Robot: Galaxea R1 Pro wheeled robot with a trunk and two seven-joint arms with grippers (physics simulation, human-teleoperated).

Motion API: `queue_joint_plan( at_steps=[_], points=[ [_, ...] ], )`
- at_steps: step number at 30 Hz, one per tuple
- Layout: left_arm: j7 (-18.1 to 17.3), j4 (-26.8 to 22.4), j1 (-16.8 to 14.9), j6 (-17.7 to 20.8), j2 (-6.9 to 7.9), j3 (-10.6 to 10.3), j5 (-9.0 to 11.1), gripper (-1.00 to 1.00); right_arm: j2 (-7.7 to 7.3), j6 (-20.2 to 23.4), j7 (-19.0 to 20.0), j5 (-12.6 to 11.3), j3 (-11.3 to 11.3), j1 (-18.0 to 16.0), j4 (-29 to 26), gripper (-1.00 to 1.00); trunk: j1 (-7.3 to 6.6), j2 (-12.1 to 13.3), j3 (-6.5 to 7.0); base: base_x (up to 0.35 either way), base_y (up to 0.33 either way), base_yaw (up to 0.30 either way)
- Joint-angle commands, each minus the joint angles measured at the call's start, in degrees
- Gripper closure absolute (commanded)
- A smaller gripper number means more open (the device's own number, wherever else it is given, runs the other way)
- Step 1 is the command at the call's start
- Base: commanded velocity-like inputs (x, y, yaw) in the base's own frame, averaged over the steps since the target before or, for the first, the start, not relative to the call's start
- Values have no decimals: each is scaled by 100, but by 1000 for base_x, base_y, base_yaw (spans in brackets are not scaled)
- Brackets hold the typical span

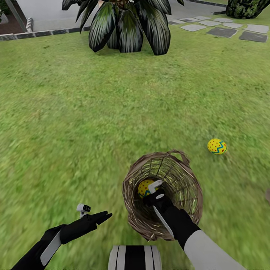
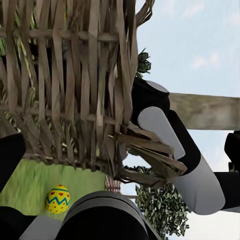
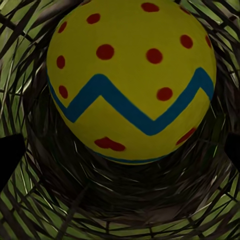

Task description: Take the three Easter eggs out of the wicker basket on the lawn in the garden, then place them on the lawn next to a single tree (choose any tree) so that all three eggs are next to the same tree and none are left in the basket.

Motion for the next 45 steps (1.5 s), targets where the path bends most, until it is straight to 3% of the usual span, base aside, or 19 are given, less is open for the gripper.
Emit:
queue_joint_plan(
  at_steps=[1,33,45],
  points=[
    [-6,1,-3,61,7,-27,47,-100,-3,30,-36,-13,18,-4,-8,-100,-1,-1,-13,0,0,0],
    [-15,-8,-3,58,7,-114,47,-100,1,38,-36,-10,18,-4,-222,-100,-1,-1,-286,0,0,0],
    [-15,-8,-3,58,14,-113,61,-100,-3,30,-56,-9,16,-11,-208,-100,-1,-1,-308,0,0,0]
  ],
)
